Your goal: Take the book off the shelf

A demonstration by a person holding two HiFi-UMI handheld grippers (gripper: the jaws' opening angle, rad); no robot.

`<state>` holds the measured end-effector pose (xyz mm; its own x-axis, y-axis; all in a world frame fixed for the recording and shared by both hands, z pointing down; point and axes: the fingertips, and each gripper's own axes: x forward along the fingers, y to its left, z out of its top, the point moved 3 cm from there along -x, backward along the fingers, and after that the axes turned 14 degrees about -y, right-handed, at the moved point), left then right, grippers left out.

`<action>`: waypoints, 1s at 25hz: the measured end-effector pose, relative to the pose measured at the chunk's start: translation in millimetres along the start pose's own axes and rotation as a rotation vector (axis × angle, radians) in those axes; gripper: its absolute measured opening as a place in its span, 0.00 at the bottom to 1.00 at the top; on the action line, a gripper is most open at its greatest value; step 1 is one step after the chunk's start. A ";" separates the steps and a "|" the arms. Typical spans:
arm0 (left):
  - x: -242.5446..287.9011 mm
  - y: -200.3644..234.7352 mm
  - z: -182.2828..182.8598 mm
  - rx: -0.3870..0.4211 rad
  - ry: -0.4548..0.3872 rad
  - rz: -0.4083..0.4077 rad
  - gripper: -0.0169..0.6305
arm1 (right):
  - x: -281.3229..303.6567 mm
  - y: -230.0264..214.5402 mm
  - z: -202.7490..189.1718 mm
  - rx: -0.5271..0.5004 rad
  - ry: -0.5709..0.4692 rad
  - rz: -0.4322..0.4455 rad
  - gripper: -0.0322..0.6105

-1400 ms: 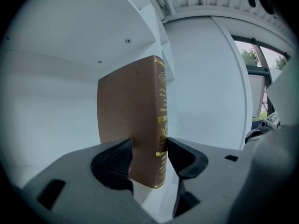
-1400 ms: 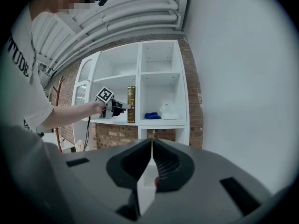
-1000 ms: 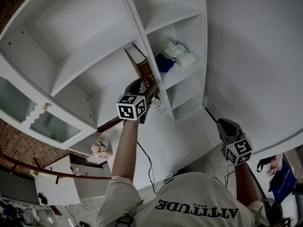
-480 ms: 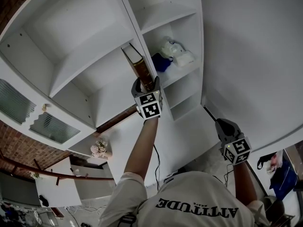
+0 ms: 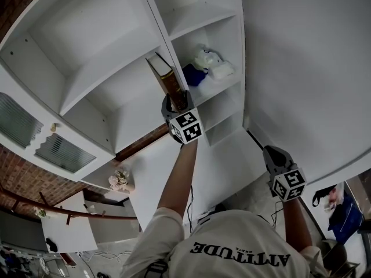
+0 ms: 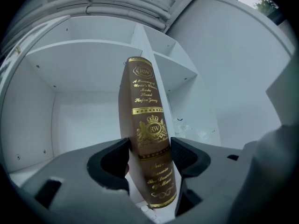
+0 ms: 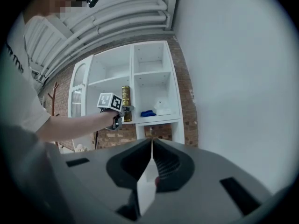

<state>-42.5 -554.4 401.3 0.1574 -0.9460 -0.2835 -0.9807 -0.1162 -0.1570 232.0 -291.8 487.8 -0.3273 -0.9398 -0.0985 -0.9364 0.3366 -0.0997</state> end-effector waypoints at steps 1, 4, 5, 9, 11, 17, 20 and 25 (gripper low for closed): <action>-0.8 0.0 0.2 0.002 0.000 0.000 0.48 | -1.2 0.7 -0.8 0.003 0.001 0.000 0.10; -4.2 -0.4 1.9 -0.001 0.005 -0.012 0.48 | -5.1 1.6 -2.0 0.013 0.003 0.001 0.10; -6.2 -1.0 2.3 -0.002 0.005 -0.016 0.48 | -6.3 1.2 -2.4 0.017 0.003 0.000 0.10; -18.0 -4.9 6.4 -0.008 -0.010 -0.033 0.48 | -11.1 -1.1 -3.6 0.029 0.002 0.000 0.10; -25.0 -4.9 12.1 -0.013 -0.018 -0.049 0.47 | -13.7 -1.5 -3.7 0.034 0.001 0.002 0.10; -45.9 6.9 26.0 -0.032 -0.062 -0.093 0.45 | -19.9 -0.4 -6.8 0.050 0.009 0.018 0.10; -55.6 18.4 31.6 -0.047 -0.093 -0.092 0.43 | -21.8 4.0 -9.6 0.057 0.014 0.036 0.10; -71.8 42.4 45.3 -0.093 -0.158 -0.066 0.41 | -25.8 10.2 -15.9 0.068 0.025 0.062 0.10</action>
<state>-90.2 -477.7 372.1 0.2306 -0.8770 -0.4215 -0.9730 -0.2108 -0.0937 228.9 -265.1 505.1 -0.3879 -0.9180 -0.0821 -0.9039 0.3963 -0.1608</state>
